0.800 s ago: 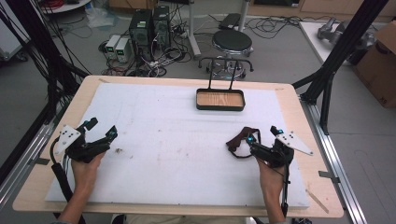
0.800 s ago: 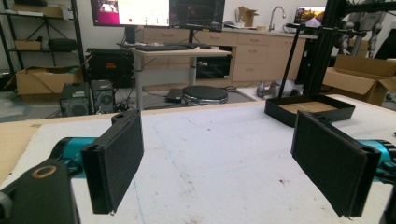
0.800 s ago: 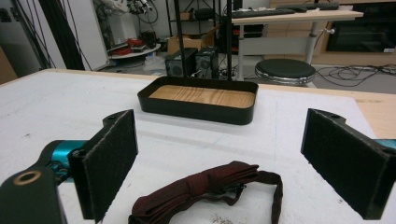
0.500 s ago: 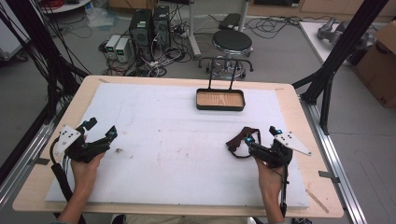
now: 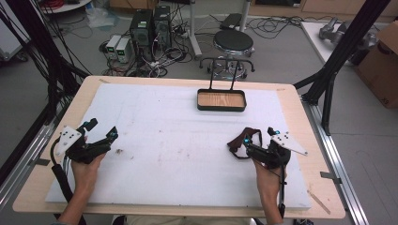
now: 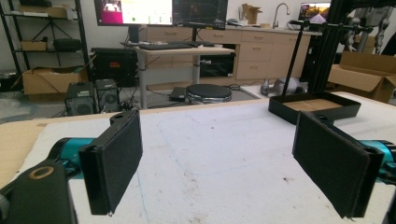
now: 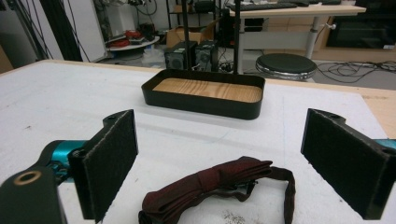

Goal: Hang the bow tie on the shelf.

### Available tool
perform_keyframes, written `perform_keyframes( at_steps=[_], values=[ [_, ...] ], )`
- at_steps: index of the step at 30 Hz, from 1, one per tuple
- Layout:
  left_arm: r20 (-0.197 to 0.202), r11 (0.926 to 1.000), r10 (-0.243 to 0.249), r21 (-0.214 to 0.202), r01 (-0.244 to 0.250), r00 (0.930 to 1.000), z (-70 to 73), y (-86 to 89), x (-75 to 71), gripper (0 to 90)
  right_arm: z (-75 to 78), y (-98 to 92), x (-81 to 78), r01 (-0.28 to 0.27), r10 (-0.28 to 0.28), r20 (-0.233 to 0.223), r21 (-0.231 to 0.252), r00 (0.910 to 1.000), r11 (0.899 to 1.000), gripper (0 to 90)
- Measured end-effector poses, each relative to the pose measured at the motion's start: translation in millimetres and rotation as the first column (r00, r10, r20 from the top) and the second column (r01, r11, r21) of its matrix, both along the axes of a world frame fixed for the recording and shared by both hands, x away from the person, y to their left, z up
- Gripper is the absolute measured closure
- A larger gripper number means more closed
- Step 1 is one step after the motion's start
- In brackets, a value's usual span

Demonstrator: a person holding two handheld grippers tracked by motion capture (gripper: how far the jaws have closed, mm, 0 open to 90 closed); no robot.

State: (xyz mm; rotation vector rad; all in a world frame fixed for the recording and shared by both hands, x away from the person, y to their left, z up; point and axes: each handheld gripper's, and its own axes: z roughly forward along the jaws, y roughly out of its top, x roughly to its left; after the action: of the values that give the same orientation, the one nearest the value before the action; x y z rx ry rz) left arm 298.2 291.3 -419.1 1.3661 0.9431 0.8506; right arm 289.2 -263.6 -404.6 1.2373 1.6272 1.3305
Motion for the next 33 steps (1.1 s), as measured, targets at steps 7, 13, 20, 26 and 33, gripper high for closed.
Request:
perform_keyframes(
  at_steps=[7, 13, 20, 26, 33],
  values=[
    [0.007, 1.0000, -0.009, 0.000, 0.009, 0.9999, 0.0, -4.5, 3.7, 16.7, -3.4, 1.5, -3.0, 0.010, -0.010, -0.027, -0.007, 0.9996, 1.000, 10.0],
    [0.007, 0.9999, -0.006, -0.014, 0.006, 1.0000, -0.3, -4.4, 4.9, 16.7, -7.5, 6.1, -1.4, 0.020, -0.021, -0.064, -0.017, 0.9978, 1.000, 10.1],
    [0.000, 0.9999, -0.011, -0.003, 0.011, 0.9999, -0.5, -6.4, 6.9, 16.6, -15.0, 11.5, 0.6, 0.009, -0.013, -0.122, -0.029, 0.9925, 1.000, 15.7],
    [0.001, 0.9999, -0.010, -0.009, 0.010, 1.0000, -0.3, -6.4, 6.7, 16.6, -24.2, 18.1, 7.1, -0.007, 0.010, -0.249, 0.012, 0.9684, 1.000, 26.2],
    [-0.001, 1.0000, -0.003, 0.002, 0.003, 1.0000, -0.2, -4.8, 3.4, 16.6, -29.1, 29.7, 18.6, -0.017, 0.036, -0.336, 0.060, 0.9412, 0.998, 37.0]
  ],
)
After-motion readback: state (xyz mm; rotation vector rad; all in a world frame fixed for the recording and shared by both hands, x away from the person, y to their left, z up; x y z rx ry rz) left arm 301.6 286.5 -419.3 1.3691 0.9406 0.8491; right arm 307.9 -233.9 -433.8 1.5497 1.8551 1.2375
